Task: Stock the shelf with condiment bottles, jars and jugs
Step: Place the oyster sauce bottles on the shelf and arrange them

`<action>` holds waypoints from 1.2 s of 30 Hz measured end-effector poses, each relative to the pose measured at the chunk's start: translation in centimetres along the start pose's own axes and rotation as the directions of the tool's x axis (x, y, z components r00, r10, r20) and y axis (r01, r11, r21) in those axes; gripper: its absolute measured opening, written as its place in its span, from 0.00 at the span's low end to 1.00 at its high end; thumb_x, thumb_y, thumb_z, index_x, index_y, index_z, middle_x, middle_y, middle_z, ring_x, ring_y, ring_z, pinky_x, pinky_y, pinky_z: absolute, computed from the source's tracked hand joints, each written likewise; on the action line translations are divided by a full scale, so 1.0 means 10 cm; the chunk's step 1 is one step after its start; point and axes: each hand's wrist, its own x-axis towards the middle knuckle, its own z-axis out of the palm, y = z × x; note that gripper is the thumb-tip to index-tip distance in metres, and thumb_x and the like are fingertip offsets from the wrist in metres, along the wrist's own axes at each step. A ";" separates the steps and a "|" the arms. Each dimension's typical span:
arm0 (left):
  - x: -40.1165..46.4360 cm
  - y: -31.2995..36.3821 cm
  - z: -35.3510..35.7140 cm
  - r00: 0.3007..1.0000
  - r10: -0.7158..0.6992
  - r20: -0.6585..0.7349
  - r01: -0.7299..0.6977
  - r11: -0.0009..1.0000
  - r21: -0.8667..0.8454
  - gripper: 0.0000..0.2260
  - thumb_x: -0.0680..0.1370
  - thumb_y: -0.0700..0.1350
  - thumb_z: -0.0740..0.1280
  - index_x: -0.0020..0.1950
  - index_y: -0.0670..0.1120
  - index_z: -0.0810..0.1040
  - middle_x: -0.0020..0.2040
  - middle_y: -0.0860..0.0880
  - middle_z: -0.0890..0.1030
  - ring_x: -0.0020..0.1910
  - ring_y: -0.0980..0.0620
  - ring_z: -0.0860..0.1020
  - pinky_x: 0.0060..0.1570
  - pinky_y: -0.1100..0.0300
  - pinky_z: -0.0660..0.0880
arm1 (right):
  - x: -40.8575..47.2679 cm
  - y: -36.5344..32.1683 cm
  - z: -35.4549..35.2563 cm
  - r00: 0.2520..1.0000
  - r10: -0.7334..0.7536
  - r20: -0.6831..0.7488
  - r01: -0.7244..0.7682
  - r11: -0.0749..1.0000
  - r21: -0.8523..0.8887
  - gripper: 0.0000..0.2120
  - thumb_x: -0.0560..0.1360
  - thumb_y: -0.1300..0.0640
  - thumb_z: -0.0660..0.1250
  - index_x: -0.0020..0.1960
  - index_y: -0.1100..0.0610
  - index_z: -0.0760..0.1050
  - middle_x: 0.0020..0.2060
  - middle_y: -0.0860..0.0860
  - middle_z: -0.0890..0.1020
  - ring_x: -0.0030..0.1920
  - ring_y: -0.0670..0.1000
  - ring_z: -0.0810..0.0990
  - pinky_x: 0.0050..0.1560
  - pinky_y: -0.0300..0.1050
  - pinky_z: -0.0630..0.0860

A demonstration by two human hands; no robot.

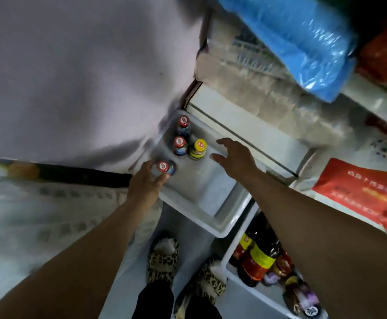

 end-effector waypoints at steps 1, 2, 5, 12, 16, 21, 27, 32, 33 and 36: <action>0.09 -0.08 0.10 1.000 0.006 -0.013 -0.007 1.000 -0.017 0.24 0.78 0.48 0.70 0.72 0.44 0.69 0.67 0.41 0.75 0.65 0.41 0.73 0.62 0.53 0.69 | 0.11 0.05 0.10 1.000 -0.017 -0.017 0.017 1.000 0.013 0.27 0.77 0.47 0.70 0.72 0.53 0.69 0.69 0.53 0.75 0.68 0.56 0.72 0.64 0.46 0.68; 0.18 -0.16 0.19 1.000 0.011 -0.024 -0.012 0.999 -0.037 0.25 0.77 0.48 0.70 0.72 0.44 0.69 0.67 0.41 0.75 0.65 0.41 0.73 0.62 0.52 0.69 | 0.21 0.10 0.20 0.999 -0.033 -0.032 0.034 0.999 0.022 0.27 0.77 0.48 0.71 0.73 0.52 0.68 0.69 0.53 0.74 0.69 0.55 0.71 0.65 0.46 0.67; 0.40 -0.35 0.43 0.999 0.009 -0.038 -0.014 0.991 -0.136 0.24 0.78 0.46 0.70 0.72 0.47 0.69 0.66 0.44 0.77 0.64 0.43 0.75 0.64 0.48 0.71 | 0.47 0.22 0.46 0.995 -0.081 -0.055 0.085 0.993 0.077 0.29 0.75 0.51 0.73 0.74 0.51 0.67 0.69 0.52 0.74 0.69 0.54 0.72 0.67 0.48 0.68; 0.66 -0.53 0.68 0.989 0.029 -0.143 -0.066 0.963 -0.262 0.17 0.77 0.45 0.70 0.65 0.56 0.74 0.51 0.56 0.78 0.52 0.55 0.77 0.54 0.63 0.73 | 0.77 0.33 0.75 0.978 -0.170 -0.118 0.193 0.955 0.224 0.26 0.73 0.56 0.75 0.69 0.54 0.74 0.62 0.51 0.81 0.64 0.52 0.76 0.64 0.48 0.72; 0.73 -0.57 0.69 0.990 0.055 -0.127 -0.088 0.959 -0.269 0.16 0.77 0.44 0.71 0.64 0.53 0.76 0.52 0.55 0.80 0.53 0.56 0.77 0.47 0.78 0.68 | 0.84 0.34 0.83 0.980 -0.150 -0.134 0.182 0.944 0.275 0.25 0.73 0.56 0.76 0.68 0.56 0.75 0.62 0.51 0.81 0.63 0.50 0.76 0.56 0.37 0.70; 0.59 -0.41 0.48 0.989 0.136 -0.056 -0.146 0.962 -0.230 0.19 0.75 0.42 0.72 0.66 0.45 0.77 0.59 0.47 0.81 0.59 0.48 0.78 0.63 0.58 0.73 | 0.57 0.31 0.75 0.987 -0.065 -0.147 0.110 0.939 0.325 0.28 0.72 0.58 0.76 0.71 0.58 0.73 0.67 0.54 0.77 0.68 0.52 0.73 0.66 0.38 0.67; -0.03 0.12 -0.07 0.975 0.205 0.087 -0.180 0.955 -0.237 0.22 0.66 0.58 0.70 0.56 0.49 0.81 0.49 0.50 0.84 0.53 0.51 0.81 0.57 0.53 0.77 | -0.23 0.18 0.16 0.999 0.022 -0.050 -0.004 0.939 0.343 0.20 0.75 0.54 0.73 0.66 0.57 0.77 0.61 0.54 0.81 0.64 0.54 0.76 0.65 0.51 0.71; -0.75 0.83 -0.60 0.945 0.245 0.215 -0.179 0.941 -0.286 0.19 0.61 0.63 0.69 0.48 0.58 0.80 0.50 0.51 0.85 0.53 0.52 0.82 0.59 0.47 0.77 | -1.24 -0.09 -0.56 0.998 0.053 -0.029 -0.037 0.917 0.397 0.15 0.76 0.57 0.73 0.61 0.58 0.78 0.54 0.53 0.83 0.59 0.54 0.80 0.61 0.51 0.75; -0.90 1.01 -0.72 0.935 0.263 0.236 -0.194 0.940 -0.279 0.20 0.61 0.63 0.70 0.50 0.57 0.81 0.51 0.51 0.85 0.54 0.52 0.82 0.60 0.48 0.77 | -1.45 -0.18 -0.73 0.998 0.056 -0.042 -0.034 0.916 0.400 0.14 0.76 0.56 0.73 0.60 0.57 0.78 0.53 0.52 0.82 0.58 0.53 0.80 0.58 0.48 0.75; -1.35 1.60 -1.04 0.902 0.321 0.289 -0.242 0.930 -0.276 0.19 0.69 0.56 0.74 0.56 0.50 0.82 0.53 0.49 0.84 0.54 0.52 0.81 0.56 0.58 0.77 | -2.05 -0.45 -1.28 0.991 0.071 -0.117 -0.018 0.917 0.399 0.11 0.75 0.53 0.73 0.55 0.55 0.78 0.47 0.50 0.83 0.52 0.53 0.81 0.50 0.45 0.75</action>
